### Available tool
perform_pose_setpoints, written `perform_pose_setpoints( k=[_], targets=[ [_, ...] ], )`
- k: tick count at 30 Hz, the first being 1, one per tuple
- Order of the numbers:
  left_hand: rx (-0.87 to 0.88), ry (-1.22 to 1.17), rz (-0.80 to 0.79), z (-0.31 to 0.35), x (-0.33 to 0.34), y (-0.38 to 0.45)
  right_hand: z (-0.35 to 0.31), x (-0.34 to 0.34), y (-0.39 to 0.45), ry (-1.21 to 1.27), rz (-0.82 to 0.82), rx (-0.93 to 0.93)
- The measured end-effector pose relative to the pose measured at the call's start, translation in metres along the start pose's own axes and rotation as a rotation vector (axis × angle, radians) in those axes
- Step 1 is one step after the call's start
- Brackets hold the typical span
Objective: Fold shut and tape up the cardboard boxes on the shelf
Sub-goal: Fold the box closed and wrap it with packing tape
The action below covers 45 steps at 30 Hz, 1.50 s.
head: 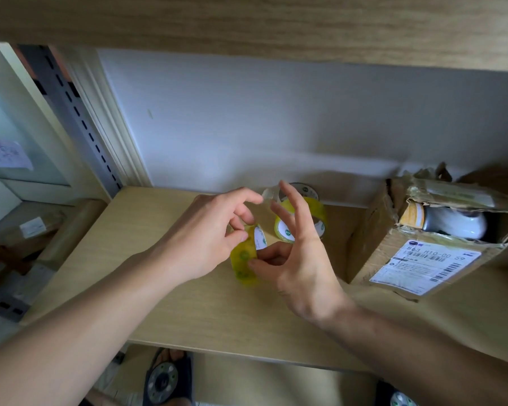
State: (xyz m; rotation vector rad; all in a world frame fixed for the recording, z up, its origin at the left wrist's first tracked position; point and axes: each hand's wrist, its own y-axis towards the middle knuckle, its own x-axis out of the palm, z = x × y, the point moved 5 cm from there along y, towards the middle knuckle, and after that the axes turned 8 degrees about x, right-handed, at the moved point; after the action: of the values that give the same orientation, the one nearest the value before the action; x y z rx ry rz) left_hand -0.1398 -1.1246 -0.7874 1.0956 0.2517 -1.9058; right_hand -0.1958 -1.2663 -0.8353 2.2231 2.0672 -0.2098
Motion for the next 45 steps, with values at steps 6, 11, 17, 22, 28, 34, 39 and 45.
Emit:
perform_pose_setpoints(
  k=[6, 11, 17, 22, 28, 34, 39, 45],
  targets=[
    [-0.031, 0.018, 0.037, 0.001, -0.005, -0.003, -0.010, -0.005, -0.003, -0.089, 0.019, -0.057],
    [-0.037, 0.048, 0.057, 0.000, -0.007, -0.005, -0.013, -0.008, -0.004, -0.122, 0.026, -0.083],
    [-0.010, 0.095, 0.082, 0.005, -0.011, -0.005, -0.016, -0.008, -0.006, -0.158, 0.007, -0.112],
    [-0.021, 0.097, 0.083, 0.006, -0.010, -0.007, -0.020, -0.008, -0.009, -0.154, 0.001, -0.149],
    [-0.157, -0.029, 0.133, -0.005, -0.014, -0.008, -0.016, -0.011, -0.007, -0.096, 0.004, -0.142],
    [-0.321, -0.216, 0.141, -0.031, -0.014, -0.011, -0.016, -0.010, -0.005, -0.174, 0.001, -0.142],
    [-0.376, -0.245, 0.115, -0.036, -0.011, -0.014, -0.030, -0.012, 0.007, -0.214, -0.047, -0.162],
    [-0.420, -0.281, 0.044, -0.039, -0.012, -0.017, -0.034, -0.004, 0.015, -0.245, -0.109, -0.144]
  ],
)
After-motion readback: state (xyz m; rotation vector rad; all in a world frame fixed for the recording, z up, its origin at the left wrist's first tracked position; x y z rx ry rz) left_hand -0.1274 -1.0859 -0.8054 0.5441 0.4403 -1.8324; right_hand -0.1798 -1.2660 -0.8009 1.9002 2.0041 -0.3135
